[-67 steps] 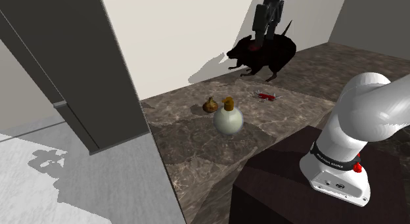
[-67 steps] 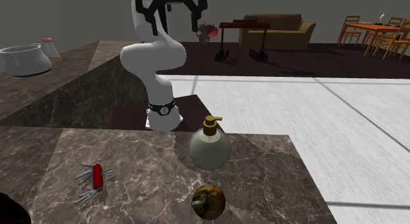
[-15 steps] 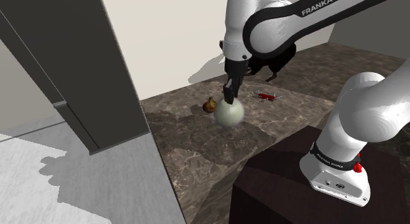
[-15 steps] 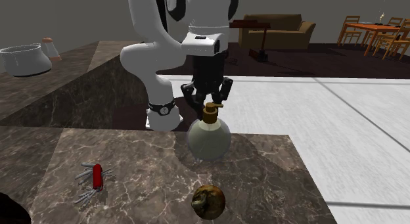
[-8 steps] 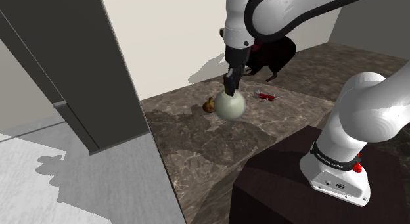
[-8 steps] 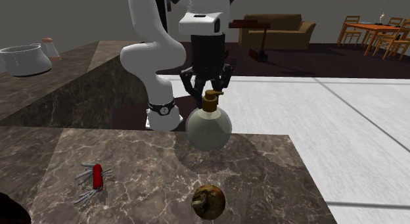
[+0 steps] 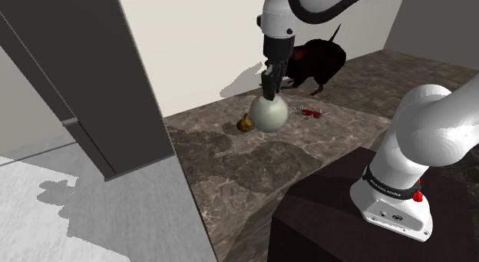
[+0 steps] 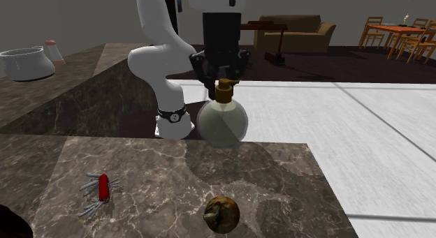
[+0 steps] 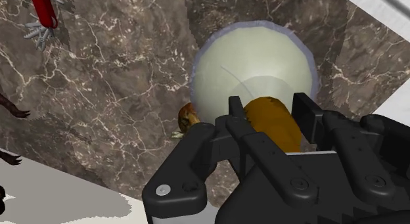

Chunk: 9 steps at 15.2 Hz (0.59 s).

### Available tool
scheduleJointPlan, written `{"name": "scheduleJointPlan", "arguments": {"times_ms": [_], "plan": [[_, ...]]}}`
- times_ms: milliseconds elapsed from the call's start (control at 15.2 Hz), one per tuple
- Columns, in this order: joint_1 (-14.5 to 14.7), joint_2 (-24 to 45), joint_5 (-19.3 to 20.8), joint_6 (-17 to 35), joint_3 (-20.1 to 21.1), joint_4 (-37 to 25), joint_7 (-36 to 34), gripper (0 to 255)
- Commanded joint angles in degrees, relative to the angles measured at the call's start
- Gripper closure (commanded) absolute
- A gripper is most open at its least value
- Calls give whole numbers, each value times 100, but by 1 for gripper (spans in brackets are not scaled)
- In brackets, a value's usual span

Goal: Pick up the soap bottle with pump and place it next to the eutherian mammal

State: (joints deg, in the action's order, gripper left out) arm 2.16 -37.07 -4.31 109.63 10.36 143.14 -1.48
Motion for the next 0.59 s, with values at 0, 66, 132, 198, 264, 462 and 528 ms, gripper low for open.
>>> {"name": "scheduleJointPlan", "arguments": {"times_ms": [0, 66, 132, 198, 264, 462, 528], "plan": [[-6, -18, 11, -166, -17, -148, 7, 255], [-8, -22, 15, -244, -24, -222, 8, 255], [-11, -25, 20, -321, -30, -297, 9, 255], [-13, -27, 25, -399, -36, -373, 10, 255], [-16, -27, 30, -476, -42, -449, 12, 255], [-24, -20, 44, -704, -59, -685, 15, 255], [-27, -15, 48, -779, -64, -765, 15, 255]]}}
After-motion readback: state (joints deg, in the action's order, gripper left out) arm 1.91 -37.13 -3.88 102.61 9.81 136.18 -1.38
